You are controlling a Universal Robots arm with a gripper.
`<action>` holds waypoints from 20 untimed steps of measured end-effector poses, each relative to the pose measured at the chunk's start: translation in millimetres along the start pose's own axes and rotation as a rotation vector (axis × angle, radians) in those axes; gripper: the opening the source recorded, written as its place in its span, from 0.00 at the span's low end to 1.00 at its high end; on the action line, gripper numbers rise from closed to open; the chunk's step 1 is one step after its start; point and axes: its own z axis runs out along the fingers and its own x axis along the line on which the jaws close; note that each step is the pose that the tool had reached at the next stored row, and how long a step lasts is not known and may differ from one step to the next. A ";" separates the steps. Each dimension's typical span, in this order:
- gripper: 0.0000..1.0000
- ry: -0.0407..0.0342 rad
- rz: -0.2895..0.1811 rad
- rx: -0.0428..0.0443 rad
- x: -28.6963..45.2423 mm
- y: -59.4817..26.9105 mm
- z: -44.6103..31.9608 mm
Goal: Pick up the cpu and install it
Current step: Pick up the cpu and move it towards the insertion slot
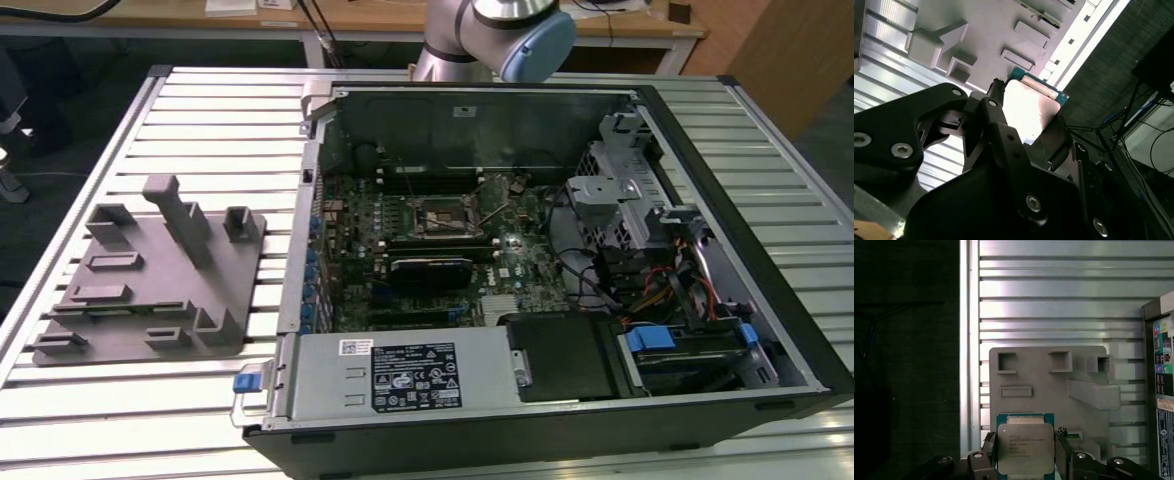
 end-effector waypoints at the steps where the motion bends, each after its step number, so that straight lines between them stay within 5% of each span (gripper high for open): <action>1: 0.55 -0.0002 0.000 0.0000 -1.1 0.0 0.1; 20: 0.55 -0.0001 0.000 0.0000 -42.5 1.3 1.2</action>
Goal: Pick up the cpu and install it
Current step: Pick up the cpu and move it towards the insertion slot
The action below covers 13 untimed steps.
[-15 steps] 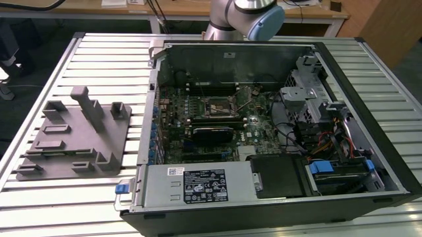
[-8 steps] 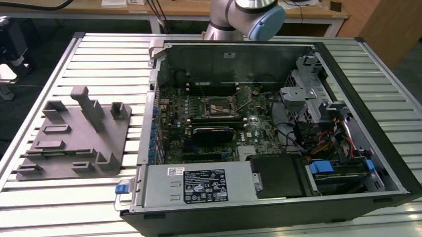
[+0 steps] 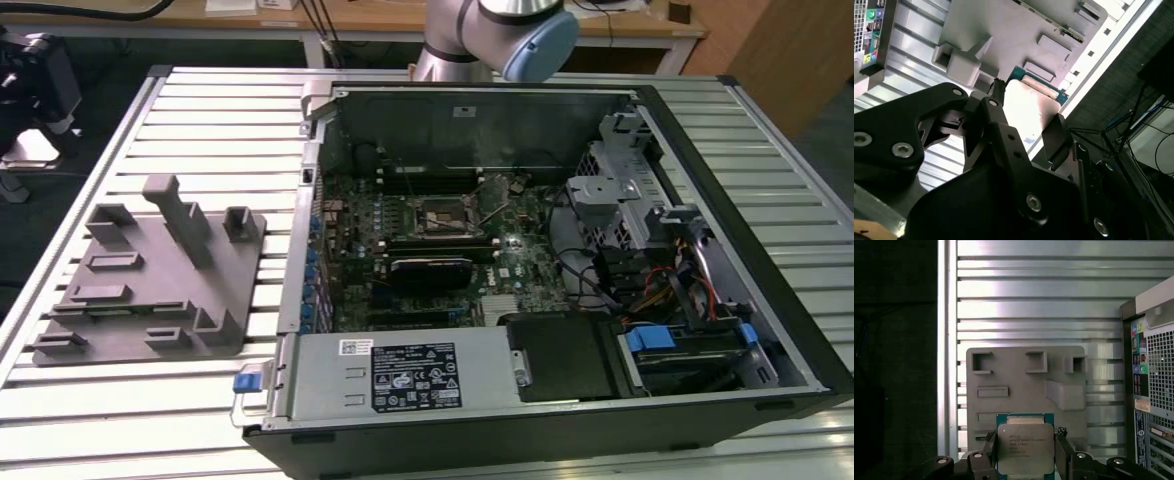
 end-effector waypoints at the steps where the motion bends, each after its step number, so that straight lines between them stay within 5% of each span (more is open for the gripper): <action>1: 0.55 0.0000 0.000 0.0000 -2.5 0.1 0.1; 13: 0.55 -0.0001 0.000 -0.0002 -36.2 1.1 1.0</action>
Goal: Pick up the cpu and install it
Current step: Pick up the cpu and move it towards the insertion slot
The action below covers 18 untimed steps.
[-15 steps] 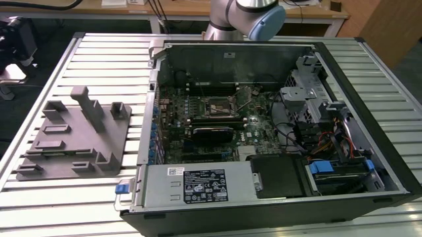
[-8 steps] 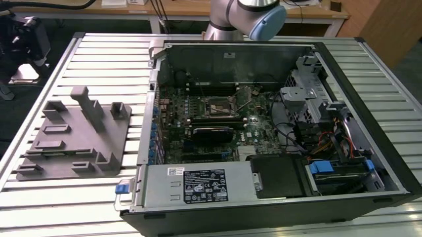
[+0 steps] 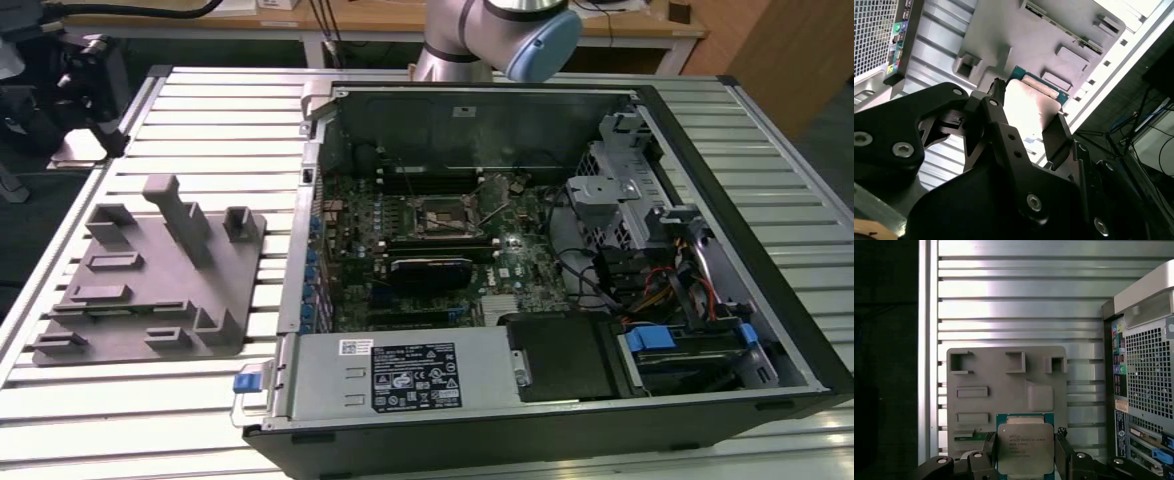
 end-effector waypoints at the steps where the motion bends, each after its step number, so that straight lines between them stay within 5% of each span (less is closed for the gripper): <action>1: 0.55 -0.0001 0.000 0.0000 -2.8 0.1 0.1; 18: 0.55 -0.0001 0.000 -0.0003 -60.6 1.9 1.6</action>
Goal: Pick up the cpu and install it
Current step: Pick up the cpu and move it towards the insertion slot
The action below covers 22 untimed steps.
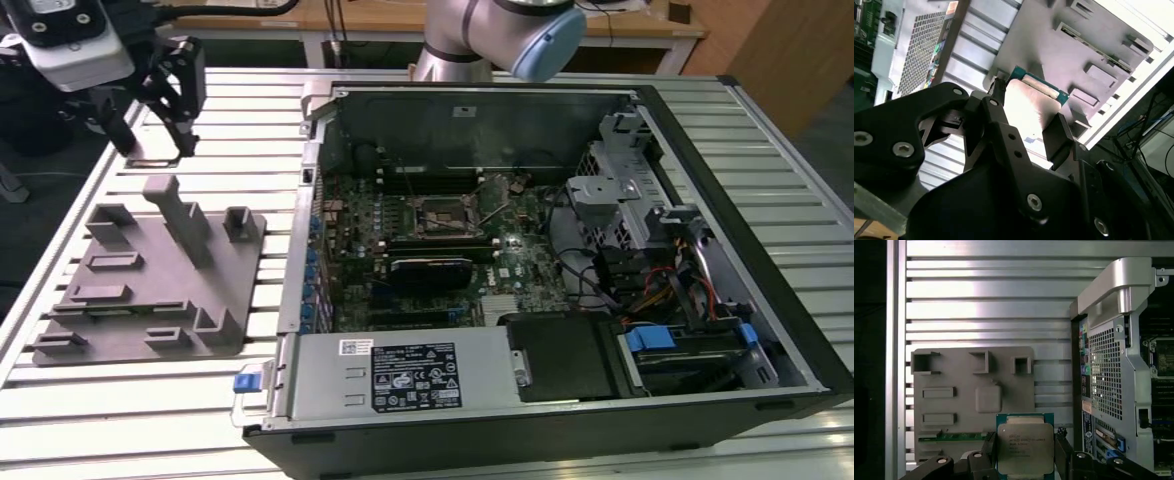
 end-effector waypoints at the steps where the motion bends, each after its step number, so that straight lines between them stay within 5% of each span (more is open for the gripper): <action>1: 0.55 0.0002 0.000 0.0001 -3.5 0.1 0.0; 22: 0.55 0.0001 0.000 -0.0002 -87.7 2.6 2.3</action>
